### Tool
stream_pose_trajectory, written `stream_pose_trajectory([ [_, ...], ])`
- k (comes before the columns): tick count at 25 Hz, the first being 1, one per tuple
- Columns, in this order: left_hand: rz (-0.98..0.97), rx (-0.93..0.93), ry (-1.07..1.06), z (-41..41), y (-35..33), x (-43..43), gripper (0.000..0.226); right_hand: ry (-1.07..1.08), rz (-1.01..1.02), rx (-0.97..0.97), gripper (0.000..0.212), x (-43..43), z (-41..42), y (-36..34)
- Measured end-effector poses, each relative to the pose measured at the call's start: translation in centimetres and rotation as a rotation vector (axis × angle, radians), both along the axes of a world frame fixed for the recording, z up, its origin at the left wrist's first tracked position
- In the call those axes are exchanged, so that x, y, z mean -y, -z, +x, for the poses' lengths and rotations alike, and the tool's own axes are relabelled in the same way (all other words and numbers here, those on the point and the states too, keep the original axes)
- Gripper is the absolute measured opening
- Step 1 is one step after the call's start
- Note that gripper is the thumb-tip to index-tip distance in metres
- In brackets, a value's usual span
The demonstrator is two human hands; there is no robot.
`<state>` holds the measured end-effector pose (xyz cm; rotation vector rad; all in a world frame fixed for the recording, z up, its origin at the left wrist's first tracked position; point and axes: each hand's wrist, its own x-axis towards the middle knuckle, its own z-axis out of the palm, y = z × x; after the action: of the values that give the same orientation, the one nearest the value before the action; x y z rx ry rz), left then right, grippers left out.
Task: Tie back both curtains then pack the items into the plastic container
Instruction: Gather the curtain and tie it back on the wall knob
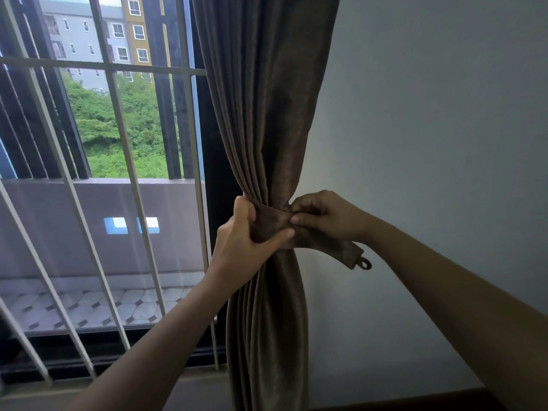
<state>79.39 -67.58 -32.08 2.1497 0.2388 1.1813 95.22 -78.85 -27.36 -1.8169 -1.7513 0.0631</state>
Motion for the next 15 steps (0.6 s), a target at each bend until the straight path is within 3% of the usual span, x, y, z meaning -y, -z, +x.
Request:
stream_pose_trajectory([
  [4,-0.024,0.012,0.021,0.5,0.1,-0.3,0.048,-0.011,0.004,-0.238,0.020,-0.7,0.5,0.4],
  [8,-0.019,0.119,-0.001,1.4,0.6,0.0,0.040,0.249,0.144,-0.153,0.005,-1.9,0.7,2.2],
  [10,-0.020,0.157,-0.043,1.9,0.8,0.0,0.040,0.392,0.205,-0.154,0.024,-1.8,1.1,3.7],
  [12,-0.017,0.169,-0.081,2.2,1.0,-0.6,0.040,0.428,0.201,-0.277,0.040,-1.3,1.8,5.4],
  [15,-0.001,0.175,-0.131,2.3,1.4,-1.4,0.042,0.575,0.143,-0.394,0.048,-0.8,3.0,8.3],
])
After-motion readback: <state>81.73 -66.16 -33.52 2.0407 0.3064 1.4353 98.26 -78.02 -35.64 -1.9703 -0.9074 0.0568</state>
